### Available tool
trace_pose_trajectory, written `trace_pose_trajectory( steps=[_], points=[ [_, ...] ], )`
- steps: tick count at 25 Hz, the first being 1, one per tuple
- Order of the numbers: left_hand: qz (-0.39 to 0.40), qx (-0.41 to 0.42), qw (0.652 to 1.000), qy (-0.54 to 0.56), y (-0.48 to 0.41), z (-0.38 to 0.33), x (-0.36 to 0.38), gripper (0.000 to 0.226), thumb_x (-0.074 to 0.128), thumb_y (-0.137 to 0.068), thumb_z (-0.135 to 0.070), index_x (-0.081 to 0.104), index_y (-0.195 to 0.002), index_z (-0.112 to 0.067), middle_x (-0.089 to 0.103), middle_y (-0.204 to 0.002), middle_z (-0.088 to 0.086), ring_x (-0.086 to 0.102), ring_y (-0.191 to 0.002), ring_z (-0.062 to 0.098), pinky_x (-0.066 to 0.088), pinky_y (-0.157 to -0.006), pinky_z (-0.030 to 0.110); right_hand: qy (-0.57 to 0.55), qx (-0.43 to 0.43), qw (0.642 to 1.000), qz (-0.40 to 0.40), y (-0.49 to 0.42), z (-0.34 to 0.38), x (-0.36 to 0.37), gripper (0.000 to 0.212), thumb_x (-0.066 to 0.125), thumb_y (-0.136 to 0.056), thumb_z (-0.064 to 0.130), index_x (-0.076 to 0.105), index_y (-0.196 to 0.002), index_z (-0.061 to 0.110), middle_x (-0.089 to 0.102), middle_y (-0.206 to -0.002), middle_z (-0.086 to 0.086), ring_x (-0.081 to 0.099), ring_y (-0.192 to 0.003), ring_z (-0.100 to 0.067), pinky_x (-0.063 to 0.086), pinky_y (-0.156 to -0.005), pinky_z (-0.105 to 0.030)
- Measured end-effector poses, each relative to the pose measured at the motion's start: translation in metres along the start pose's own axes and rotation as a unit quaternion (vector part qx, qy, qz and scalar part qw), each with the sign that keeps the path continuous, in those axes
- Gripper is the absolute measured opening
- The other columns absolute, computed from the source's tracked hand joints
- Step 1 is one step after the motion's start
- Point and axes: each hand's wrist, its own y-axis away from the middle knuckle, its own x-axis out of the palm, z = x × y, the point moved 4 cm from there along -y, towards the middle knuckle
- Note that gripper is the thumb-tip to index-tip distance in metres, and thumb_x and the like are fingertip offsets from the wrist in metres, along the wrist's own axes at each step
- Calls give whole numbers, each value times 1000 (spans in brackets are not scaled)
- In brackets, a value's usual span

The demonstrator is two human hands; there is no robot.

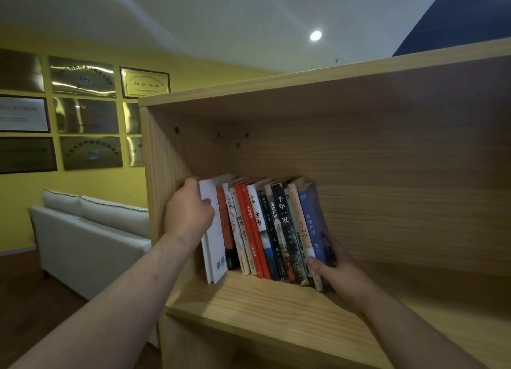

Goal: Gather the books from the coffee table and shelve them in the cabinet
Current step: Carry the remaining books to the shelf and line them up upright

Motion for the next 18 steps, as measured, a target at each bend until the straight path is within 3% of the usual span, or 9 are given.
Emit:
trace_pose_trajectory(
  steps=[4,7,10,12,14,18],
  points=[
    [-22,-47,996,79,19,14,-5,24,64,-93,-17,49,-112,-19,65,-95,-2,62,-76,20,51,-59,28,16,8,1000,-14,-2,-1,0,66,72,-92,31,33,-141,54,53,-121,18,53,-118,-14,47,-98,-38],
    [43,-111,987,111,37,30,22,23,65,-94,-21,45,-105,-18,67,-99,4,65,-72,19,56,-55,32,56,20,997,-44,-3,-6,-2,66,78,-82,47,42,-138,56,51,-133,3,58,-118,-21,52,-103,-46],
    [57,-116,985,118,44,34,31,20,60,-97,-19,41,-101,-17,63,-99,5,64,-70,18,56,-52,34,51,16,997,-55,-3,-5,-3,39,80,-83,42,51,-104,58,63,-114,13,64,-103,-10,55,-93,-36],
    [52,-109,986,119,47,35,24,19,60,-97,-18,42,-100,-17,62,-98,3,62,-71,18,51,-49,30,42,6,998,-49,-2,-3,-3,39,79,-87,31,49,-96,54,65,-100,23,63,-93,1,53,-79,-24],
    [40,-108,986,123,56,37,11,17,60,-97,-20,43,-98,-18,62,-97,1,63,-73,19,49,-48,28,39,6,998,-53,0,-2,-4,38,78,-89,27,50,-95,51,65,-96,25,63,-90,4,52,-74,-21],
    [-19,-90,981,169,86,37,-20,12,57,-98,-27,46,-99,-23,62,-89,-6,64,-74,15,49,-49,29,41,6,998,-57,2,0,-6,41,77,-89,24,51,-111,47,66,-102,21,64,-96,-1,57,-89,-35]
  ],
)
